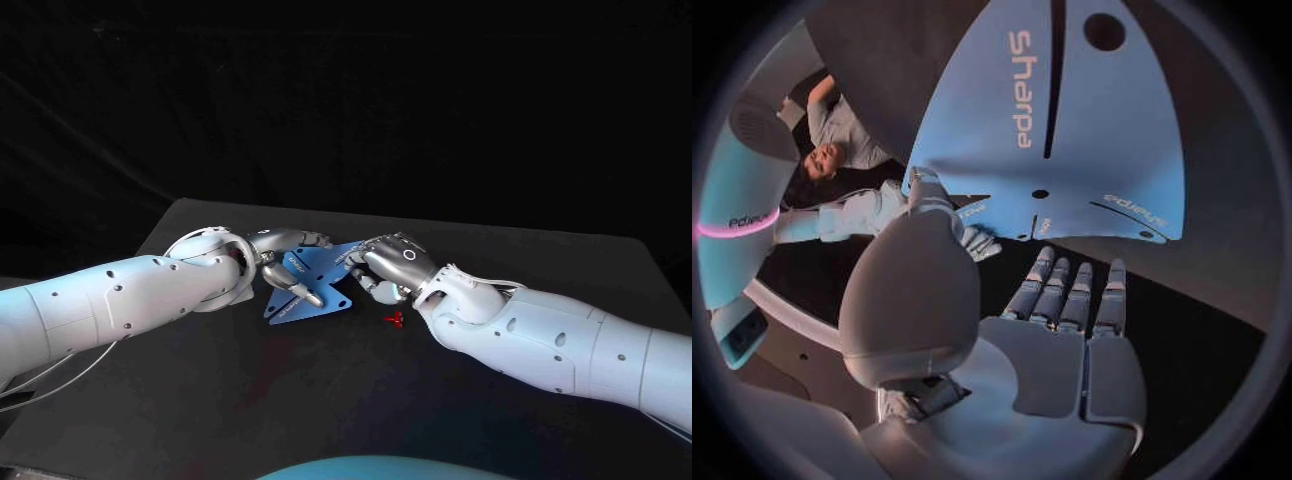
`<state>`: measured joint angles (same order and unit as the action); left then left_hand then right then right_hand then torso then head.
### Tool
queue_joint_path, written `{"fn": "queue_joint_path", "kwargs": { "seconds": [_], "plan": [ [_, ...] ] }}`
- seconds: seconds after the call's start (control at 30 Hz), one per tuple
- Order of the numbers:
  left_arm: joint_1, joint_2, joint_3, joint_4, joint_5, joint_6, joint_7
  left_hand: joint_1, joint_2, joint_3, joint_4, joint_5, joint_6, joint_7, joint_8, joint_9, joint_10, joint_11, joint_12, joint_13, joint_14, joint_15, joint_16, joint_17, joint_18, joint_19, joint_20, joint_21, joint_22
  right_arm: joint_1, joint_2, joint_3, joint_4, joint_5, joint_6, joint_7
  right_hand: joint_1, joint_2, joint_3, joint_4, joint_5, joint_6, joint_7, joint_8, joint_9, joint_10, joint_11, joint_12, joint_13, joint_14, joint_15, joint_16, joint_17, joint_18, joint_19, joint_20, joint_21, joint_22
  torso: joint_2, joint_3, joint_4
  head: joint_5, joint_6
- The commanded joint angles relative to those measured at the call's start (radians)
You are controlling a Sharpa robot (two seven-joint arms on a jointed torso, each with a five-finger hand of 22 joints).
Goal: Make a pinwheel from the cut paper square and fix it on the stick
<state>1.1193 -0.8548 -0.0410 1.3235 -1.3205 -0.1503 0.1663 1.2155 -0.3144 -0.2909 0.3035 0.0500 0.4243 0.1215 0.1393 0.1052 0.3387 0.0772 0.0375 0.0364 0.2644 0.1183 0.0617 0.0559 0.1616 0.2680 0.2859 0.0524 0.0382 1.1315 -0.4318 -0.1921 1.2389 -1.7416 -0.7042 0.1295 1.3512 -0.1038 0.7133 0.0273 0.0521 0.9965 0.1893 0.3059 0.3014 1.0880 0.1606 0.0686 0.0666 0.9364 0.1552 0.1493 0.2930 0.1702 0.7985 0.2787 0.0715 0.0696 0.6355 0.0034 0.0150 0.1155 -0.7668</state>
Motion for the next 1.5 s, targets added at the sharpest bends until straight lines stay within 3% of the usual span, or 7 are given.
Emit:
{"fn": "queue_joint_path", "kwargs": {
  "seconds": [0.03,0.5,0.67,0.77,0.9,1.2,1.5],
  "plan": [
    [0.012,-0.033,0.006,0.027,0.202,0.076,0.009,0.015,-0.001,-0.003,-0.002,0.002,0.002,0.009,0.006,0.002,0.003,0.01,0.0,0.002,0.004,0.004,-0.004,0.002,-0.007,0.008,0.0,-0.003,0.002,0.025,-0.032,0.007,0.047,0.071,0.095,-0.009,-0.01,-0.001,0.0,-0.005,-0.004,-0.008,0.001,0.005,0.001,0.008,-0.001,-0.005,-0.001,0.004,0.0,-0.003,0.001,0.014,0.008,0.001,-0.003,-0.001,-0.002,0.0006,-0.0016,-0.005,0.008],
    [0.032,-0.14,0.029,0.159,0.395,0.035,0.087,0.054,0.001,-0.003,-0.001,0.002,0.084,0.063,0.043,0.025,0.117,0.064,0.021,0.014,0.085,0.035,0.02,0.019,0.006,0.095,0.004,0.02,0.016,0.176,-0.139,0.033,0.136,0.179,0.259,0.026,-0.014,0.003,0.002,-0.007,-0.004,-0.011,0.0,0.006,0.003,0.007,-0.001,-0.006,-0.001,0.005,0.0,-0.003,0.003,0.014,0.009,0.001,-0.002,0.0,-0.017,-0.006,-0.0002,-0.015,0.06],
    [0.033,-0.143,0.034,0.198,0.47,-0.065,0.156,0.051,0.001,-0.003,-0.001,0.003,0.129,0.125,0.065,0.038,0.223,0.129,0.038,0.022,0.251,0.078,0.074,0.054,0.009,0.178,0.007,0.045,0.028,0.241,-0.137,0.036,0.111,0.194,0.32,0.051,-0.015,0.005,0.003,-0.009,-0.004,-0.013,-0.001,0.007,0.005,0.006,-0.001,-0.007,-0.001,0.003,-0.001,-0.005,0.003,0.014,0.009,0.001,-0.003,-0.001,-0.024,-0.0091,0.0027,-0.021,0.086],
    [0.033,-0.138,0.036,0.213,0.504,-0.133,0.198,0.078,0.005,0.005,-0.002,0.007,0.184,0.125,0.089,0.054,0.324,0.125,0.056,0.032,0.402,0.08,0.125,0.087,0.01,0.255,0.007,0.07,0.04,0.282,-0.124,0.036,0.086,0.191,0.351,0.06,-0.015,0.005,0.003,-0.009,-0.004,-0.014,-0.002,0.007,0.005,0.006,-0.001,-0.007,-0.001,0.002,-0.003,-0.005,0.003,0.014,0.01,0.001,-0.003,-0.001,-0.029,-0.0101,0.0023,-0.023,0.1],
    [0.033,-0.121,0.036,0.22,0.513,-0.19,0.21,0.147,0.013,0.039,-0.002,0.027,0.239,0.111,0.117,0.07,0.418,0.112,0.069,0.04,0.446,0.082,0.144,0.097,0.002,0.296,0.004,0.083,0.043,0.319,-0.099,0.037,0.04,0.183,0.391,0.068,-0.017,0.006,0.003,-0.01,-0.004,-0.015,-0.003,0.008,0.007,0.005,-0.003,-0.007,-0.002,0.001,-0.005,-0.006,0.004,0.014,0.009,0.001,-0.003,-0.001,-0.036,-0.0117,0.005,-0.024,0.113],
    [0.033,-0.055,0.037,0.201,0.479,-0.287,0.053,0.117,0.001,-0.003,0.0,0.002,0.082,0.161,0.052,0.033,0.252,0.174,0.022,0.014,0.299,0.101,0.087,0.066,-0.012,0.248,0.006,0.061,0.027,0.353,-0.033,0.036,-0.057,0.155,0.47,0.06,-0.019,0.009,0.004,-0.012,-0.004,-0.016,-0.006,0.01,0.009,0.005,-0.006,-0.007,-0.002,-0.001,-0.009,-0.008,0.005,0.014,0.009,0.0,-0.004,-0.001,-0.044,-0.0108,0.0043,-0.027,0.132],
    [0.033,0.021,0.037,0.17,0.459,-0.365,-0.128,0.075,0.001,-0.002,-0.001,0.002,0.089,0.169,0.054,0.036,0.291,0.187,0.022,0.018,0.312,0.113,0.086,0.067,-0.026,0.273,0.005,0.063,0.027,0.36,0.01,0.035,-0.097,0.152,0.505,0.032,-0.028,0.016,0.003,-0.025,-0.004,-0.012,-0.012,0.026,0.023,0.032,-0.012,0.0,0.002,0.024,-0.016,0.005,0.017,0.016,0.029,-0.006,0.003,0.002,-0.044,-0.0101,0.0052,-0.037,0.152]
  ]
}}
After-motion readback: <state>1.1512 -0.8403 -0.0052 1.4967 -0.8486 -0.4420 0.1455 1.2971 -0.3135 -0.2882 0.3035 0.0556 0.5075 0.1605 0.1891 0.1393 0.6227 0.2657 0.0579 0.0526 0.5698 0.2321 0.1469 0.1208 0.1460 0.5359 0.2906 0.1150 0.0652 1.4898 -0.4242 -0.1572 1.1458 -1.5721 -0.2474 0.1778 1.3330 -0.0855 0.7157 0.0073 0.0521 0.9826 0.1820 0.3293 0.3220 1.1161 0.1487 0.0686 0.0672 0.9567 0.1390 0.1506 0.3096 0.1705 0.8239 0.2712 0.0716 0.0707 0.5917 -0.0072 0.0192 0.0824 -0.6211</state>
